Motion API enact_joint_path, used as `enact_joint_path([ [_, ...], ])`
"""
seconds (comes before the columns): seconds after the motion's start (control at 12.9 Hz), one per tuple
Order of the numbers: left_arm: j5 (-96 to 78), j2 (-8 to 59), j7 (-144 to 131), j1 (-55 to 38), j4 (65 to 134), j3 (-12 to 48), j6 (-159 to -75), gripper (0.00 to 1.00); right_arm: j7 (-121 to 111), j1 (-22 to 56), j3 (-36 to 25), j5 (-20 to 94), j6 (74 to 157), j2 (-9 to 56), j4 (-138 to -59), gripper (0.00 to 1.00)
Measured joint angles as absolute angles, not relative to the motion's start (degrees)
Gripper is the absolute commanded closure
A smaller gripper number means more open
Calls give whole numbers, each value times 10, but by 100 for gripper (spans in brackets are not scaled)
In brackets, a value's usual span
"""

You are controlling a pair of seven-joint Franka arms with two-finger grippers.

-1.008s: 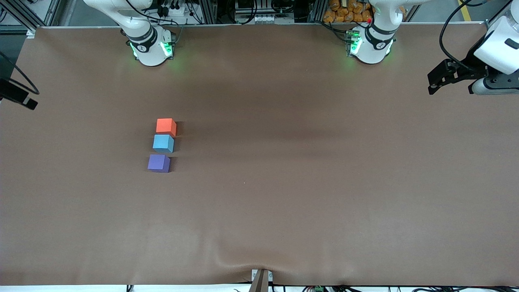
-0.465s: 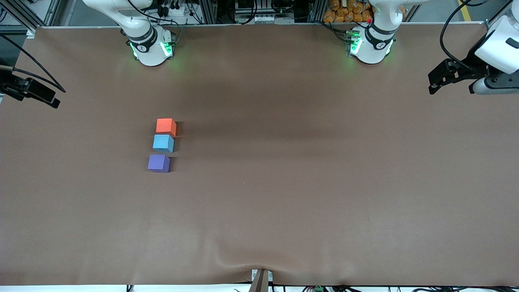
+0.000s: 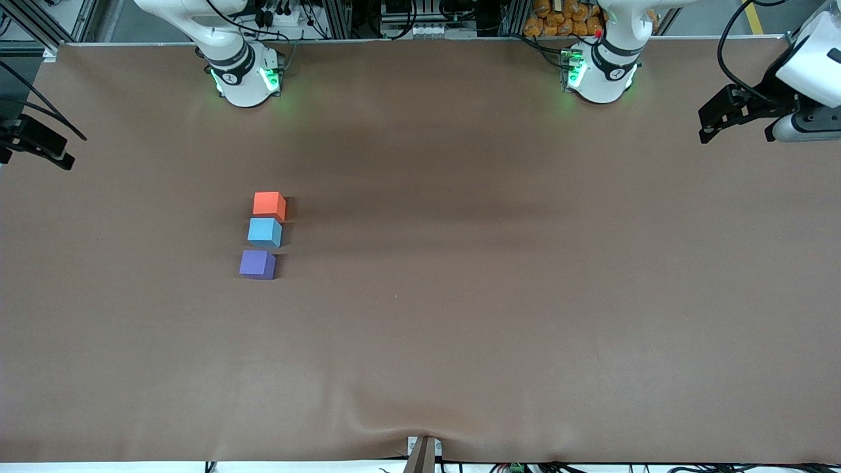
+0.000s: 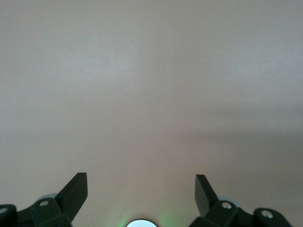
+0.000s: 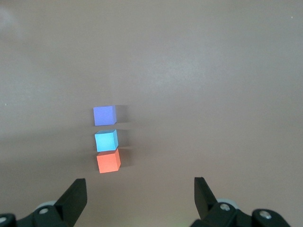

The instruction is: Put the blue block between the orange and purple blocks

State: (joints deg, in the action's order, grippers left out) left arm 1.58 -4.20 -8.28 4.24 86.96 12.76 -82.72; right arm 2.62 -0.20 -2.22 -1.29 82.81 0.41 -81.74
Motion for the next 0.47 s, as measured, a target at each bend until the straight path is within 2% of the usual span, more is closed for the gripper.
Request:
enact_joint_path([
  [0.47,16,-42,-83,43,863,124,-820,0,18,-2,-20,-12,826,4,-817,0],
])
